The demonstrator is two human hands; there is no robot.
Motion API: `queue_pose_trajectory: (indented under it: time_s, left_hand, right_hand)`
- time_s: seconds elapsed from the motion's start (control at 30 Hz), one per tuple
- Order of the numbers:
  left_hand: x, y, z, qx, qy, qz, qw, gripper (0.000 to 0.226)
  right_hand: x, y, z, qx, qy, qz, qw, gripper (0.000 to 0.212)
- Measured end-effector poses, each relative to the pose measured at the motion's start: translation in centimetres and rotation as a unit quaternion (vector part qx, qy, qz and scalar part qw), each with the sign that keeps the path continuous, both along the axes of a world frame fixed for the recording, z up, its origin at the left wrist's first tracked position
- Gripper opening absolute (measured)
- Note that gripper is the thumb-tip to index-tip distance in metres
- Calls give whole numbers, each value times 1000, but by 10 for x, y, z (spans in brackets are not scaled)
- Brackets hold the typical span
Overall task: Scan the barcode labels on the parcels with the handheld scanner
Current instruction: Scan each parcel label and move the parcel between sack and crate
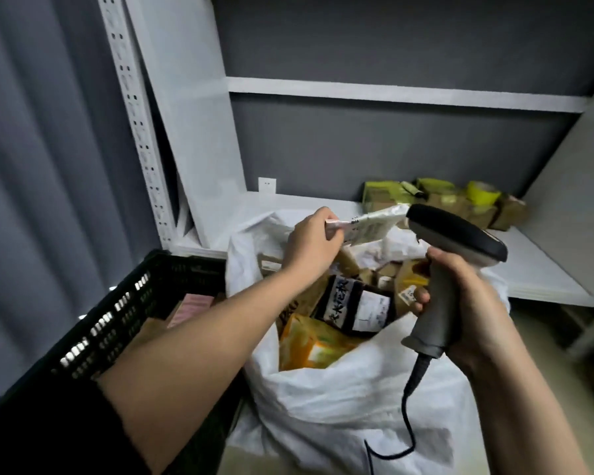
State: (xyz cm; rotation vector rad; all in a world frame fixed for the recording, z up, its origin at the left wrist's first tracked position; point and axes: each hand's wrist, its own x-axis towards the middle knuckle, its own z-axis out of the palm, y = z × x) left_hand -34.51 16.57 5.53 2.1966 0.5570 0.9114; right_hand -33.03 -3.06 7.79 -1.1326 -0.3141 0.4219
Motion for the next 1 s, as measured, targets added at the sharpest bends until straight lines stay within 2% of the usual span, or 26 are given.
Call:
queue_pose_trajectory:
  time_s: [0.07, 0.1, 0.17, 0.23, 0.33, 0.43, 0.53, 0.6, 0.67, 0.77, 0.83, 0.87, 0.93, 1.0]
  left_hand:
    - [33, -8, -12, 37, 73, -33, 996, 12]
    - [45, -8, -19, 52, 136, -65, 987, 20]
    - [62, -8, -30, 56, 271, -136, 951, 40]
    - [63, -5, -30, 35, 321, -175, 930, 52]
    - [40, 9, -13, -10, 239, -178, 955, 43]
    - [-8, 39, 4, -21, 117, -116, 986, 32]
    - [-74, 82, 7, -45, 29, -39, 998, 31]
    - [-116, 112, -4, -63, 8, 13, 998, 33]
    - [-160, 143, -29, -95, 34, 67, 993, 36]
    - [-214, 182, -79, -79, 164, 122, 976, 30]
    - [-243, 197, -111, -44, 290, 116, 949, 13]
    - [-256, 204, -129, -27, 365, 100, 925, 12]
    - [-269, 213, -161, 18, 495, 38, 868, 30]
    - [-277, 226, -195, 56, 581, -13, 812, 37]
  right_hand:
    - [7, -10, -1, 0, 7, -15, 1000, 7]
    - [9, -12, -2, 0, 11, -18, 1000, 8]
    - [13, -16, -4, -3, 22, -24, 999, 7]
    - [15, -16, -6, -8, 38, -23, 999, 7]
    - [11, -6, -6, 1, 54, -5, 999, 12]
    - [-3, 10, -3, 1, 62, 59, 996, 12]
    - [-33, 38, 0, -18, 74, 158, 985, 14]
    - [-55, 62, -5, -38, 77, 224, 971, 18]
    - [-81, 91, -17, -64, 76, 287, 953, 18]
    - [-118, 133, -42, -116, 60, 348, 928, 18]
    - [-139, 161, -63, -153, 58, 374, 913, 21]
    - [-149, 176, -75, -170, 59, 382, 907, 21]
    - [-161, 199, -97, -195, 69, 383, 900, 19]
    - [-171, 225, -126, -217, 75, 379, 897, 21]
